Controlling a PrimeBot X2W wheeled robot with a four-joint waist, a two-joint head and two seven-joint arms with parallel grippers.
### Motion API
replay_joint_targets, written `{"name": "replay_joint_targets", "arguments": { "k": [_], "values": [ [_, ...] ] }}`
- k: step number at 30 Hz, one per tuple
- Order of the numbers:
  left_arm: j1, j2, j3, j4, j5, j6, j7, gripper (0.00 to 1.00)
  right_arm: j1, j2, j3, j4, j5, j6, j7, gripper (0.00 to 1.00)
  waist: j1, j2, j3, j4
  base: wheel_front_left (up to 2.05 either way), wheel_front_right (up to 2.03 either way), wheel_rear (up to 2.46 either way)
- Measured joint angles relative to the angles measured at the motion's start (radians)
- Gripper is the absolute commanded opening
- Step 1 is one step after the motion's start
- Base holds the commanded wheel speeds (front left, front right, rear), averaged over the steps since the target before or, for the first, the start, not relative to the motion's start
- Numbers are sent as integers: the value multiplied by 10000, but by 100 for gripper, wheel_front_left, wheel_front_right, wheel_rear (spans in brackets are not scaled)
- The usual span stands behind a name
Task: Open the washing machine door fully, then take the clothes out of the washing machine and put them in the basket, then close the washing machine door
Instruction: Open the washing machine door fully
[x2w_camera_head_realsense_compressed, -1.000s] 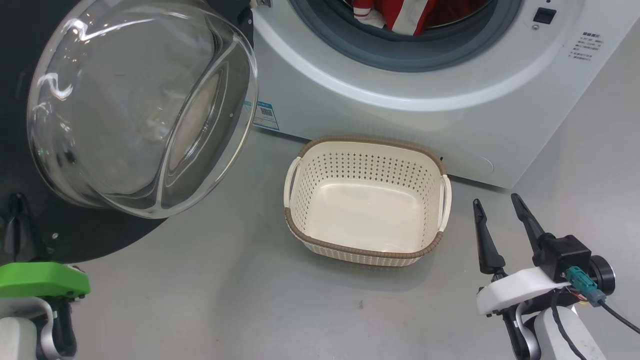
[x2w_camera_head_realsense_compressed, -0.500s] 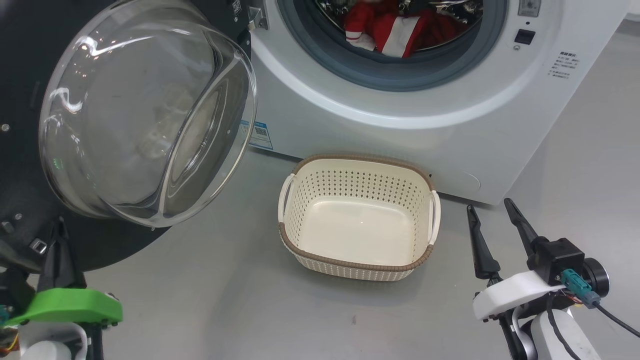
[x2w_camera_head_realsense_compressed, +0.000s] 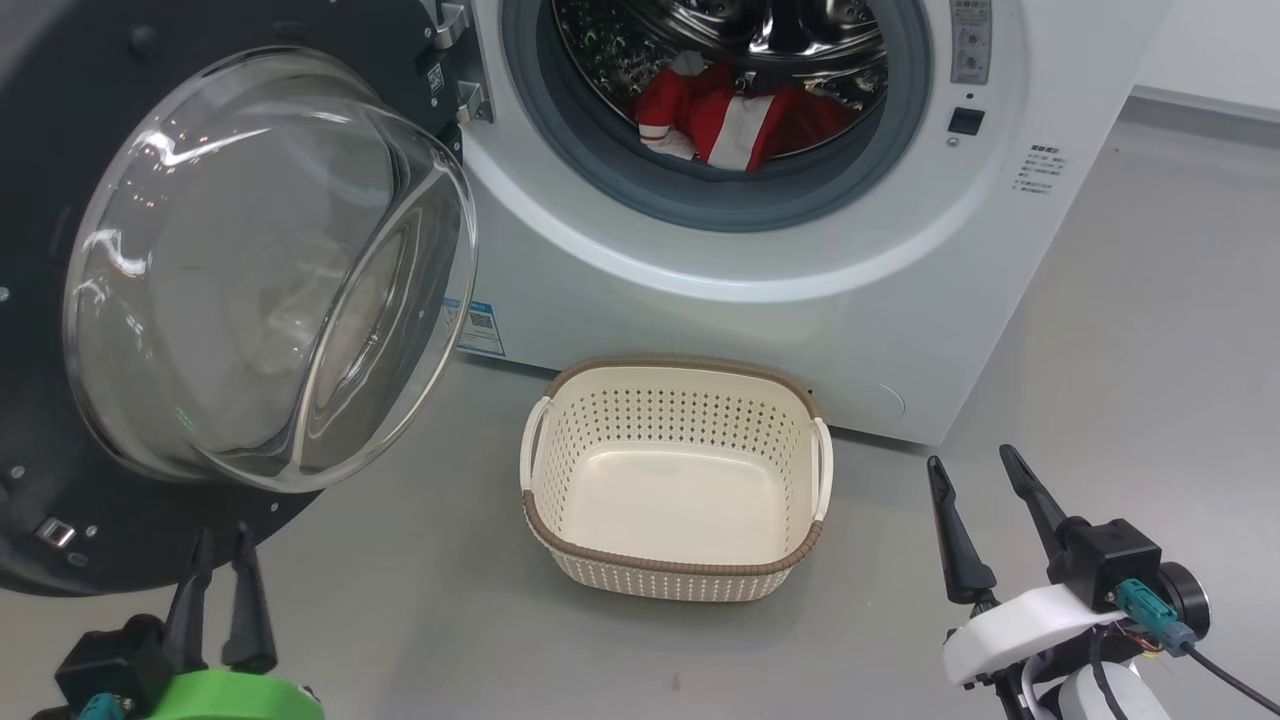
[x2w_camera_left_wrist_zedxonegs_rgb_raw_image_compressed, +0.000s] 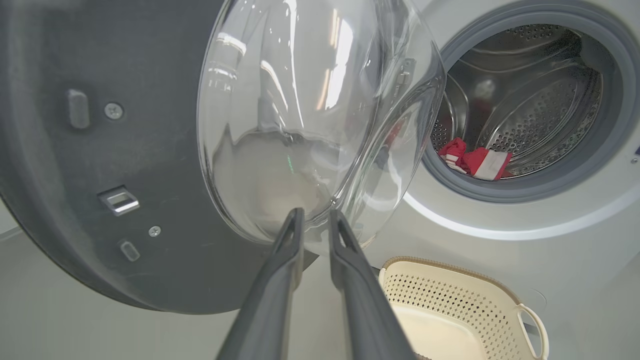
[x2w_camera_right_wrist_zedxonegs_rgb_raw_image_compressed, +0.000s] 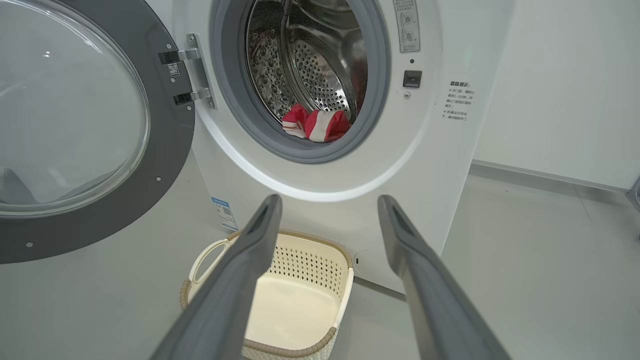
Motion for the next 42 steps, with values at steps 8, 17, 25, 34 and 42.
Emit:
{"name": "replay_joint_targets", "arguments": {
  "k": [8, 17, 25, 34, 42],
  "values": [
    [554, -35, -472, -568, 244, -2, 107, 100, 195, 6, 268, -174, 169, 0, -2, 100, 0, 0, -263, -369, 0, 0, 0],
    [877, -21, -920, -1137, 495, -136, 293, 100, 467, 13, 556, -389, 453, -38, 0, 100, 0, 0, -445, -958, 0, 0, 0],
    [1095, -25, -1279, -1442, 658, -249, 531, 100, 505, 13, 713, -658, 518, -132, -2, 100, 0, 0, -503, -1610, 0, 0, 0],
    [1127, -27, -1327, -1613, 767, -232, 725, 100, 686, 13, 874, -750, 508, -286, 0, 100, 0, 0, -510, -2411, 0, 0, 0],
    [1199, -25, -1275, -1829, 876, -148, 884, 100, 686, 13, 932, -955, 508, -387, 0, 100, 0, 0, -428, -3029, 0, 0, 0]
  ]
}}
